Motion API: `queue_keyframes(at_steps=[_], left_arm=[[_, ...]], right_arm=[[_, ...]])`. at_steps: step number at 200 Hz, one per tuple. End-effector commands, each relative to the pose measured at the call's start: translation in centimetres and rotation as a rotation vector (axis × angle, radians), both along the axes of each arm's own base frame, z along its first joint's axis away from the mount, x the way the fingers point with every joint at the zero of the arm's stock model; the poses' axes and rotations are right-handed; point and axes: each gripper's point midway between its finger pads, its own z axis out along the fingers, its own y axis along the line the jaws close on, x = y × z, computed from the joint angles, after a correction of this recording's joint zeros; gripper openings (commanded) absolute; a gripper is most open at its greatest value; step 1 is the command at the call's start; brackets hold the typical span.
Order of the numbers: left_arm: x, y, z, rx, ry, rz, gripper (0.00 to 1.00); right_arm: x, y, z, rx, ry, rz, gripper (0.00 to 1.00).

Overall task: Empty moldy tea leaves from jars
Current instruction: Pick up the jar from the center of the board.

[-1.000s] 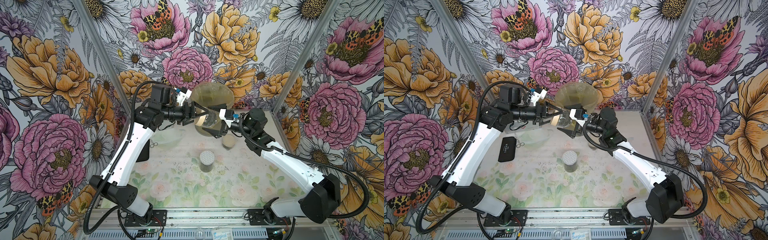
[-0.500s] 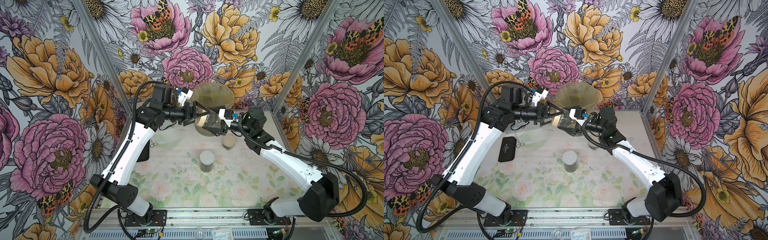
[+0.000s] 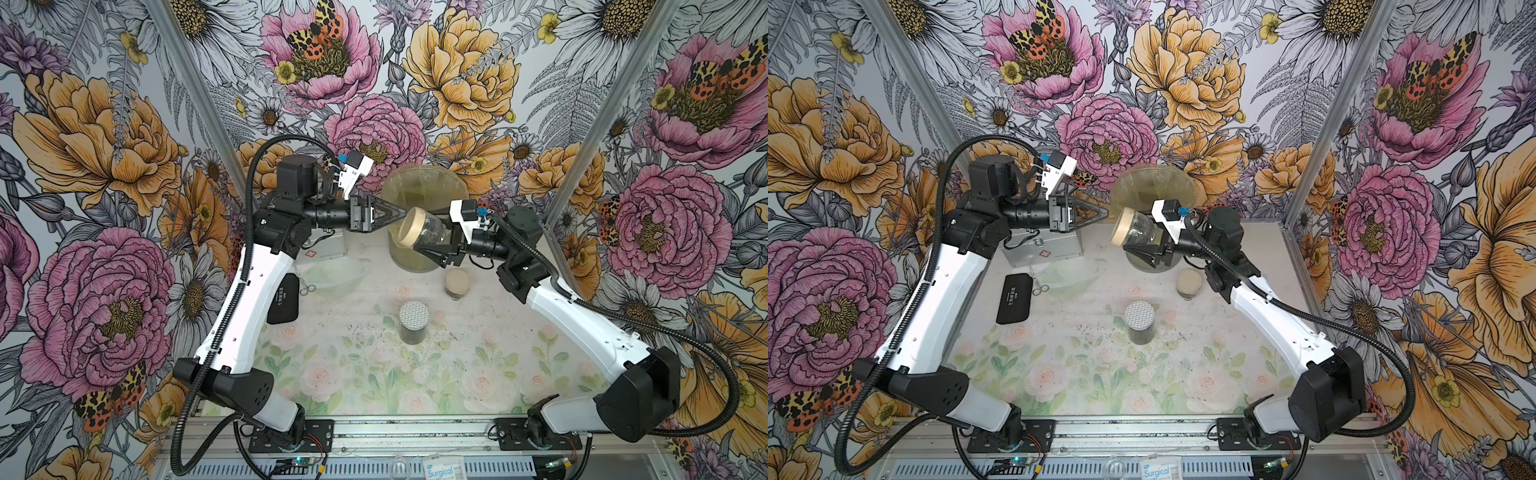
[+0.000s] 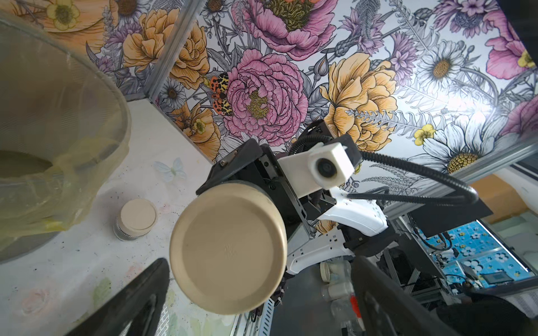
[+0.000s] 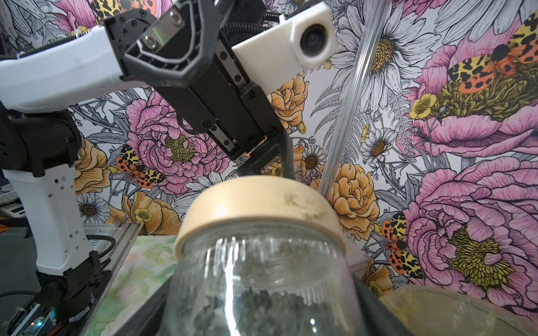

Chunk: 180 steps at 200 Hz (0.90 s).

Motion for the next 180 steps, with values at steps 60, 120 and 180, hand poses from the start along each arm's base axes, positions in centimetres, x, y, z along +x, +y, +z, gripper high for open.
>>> queue_keyframes(at_steps=[60,120,180], left_arm=[[-0.4,-3.1,-1.0,0.066,-0.190,-0.086,0.99],[0.3,-4.7,0.4,0.027,-0.182,-0.139,0.99],[1.7,-2.6,0.6,0.007,-0.153,-0.109,0.99]], right_arm=[[0.5,-0.1,4.6,0.045,0.019,-0.012,0.35],[0.2,0.2,4.9,0.051,-0.015,0.043,0.33],[0.2,-1.1,6.7,0.083,-0.030,0.006,0.28]])
